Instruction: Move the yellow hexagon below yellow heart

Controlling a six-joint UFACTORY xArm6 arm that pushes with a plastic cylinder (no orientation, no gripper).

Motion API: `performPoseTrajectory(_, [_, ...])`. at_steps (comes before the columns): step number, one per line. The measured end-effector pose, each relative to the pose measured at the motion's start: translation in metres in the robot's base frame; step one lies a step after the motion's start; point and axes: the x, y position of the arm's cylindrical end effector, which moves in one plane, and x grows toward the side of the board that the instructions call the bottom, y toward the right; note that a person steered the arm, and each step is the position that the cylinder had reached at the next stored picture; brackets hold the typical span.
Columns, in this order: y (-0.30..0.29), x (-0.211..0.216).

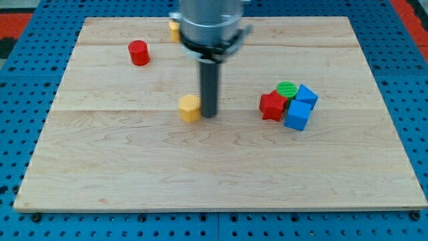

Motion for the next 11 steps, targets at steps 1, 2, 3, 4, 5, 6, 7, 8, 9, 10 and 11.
performPoseTrajectory(1, [-0.068,-0.02])
performPoseTrajectory(2, [-0.058,0.027])
performPoseTrajectory(3, [-0.102,0.016])
performPoseTrajectory(4, [-0.096,-0.024])
performPoseTrajectory(5, [-0.054,-0.071])
performPoseTrajectory(6, [-0.026,-0.016])
performPoseTrajectory(7, [-0.095,-0.03])
performPoseTrajectory(8, [-0.107,-0.076])
performPoseTrajectory(9, [-0.113,-0.126])
performPoseTrajectory(10, [-0.098,-0.128])
performPoseTrajectory(11, [-0.102,-0.109])
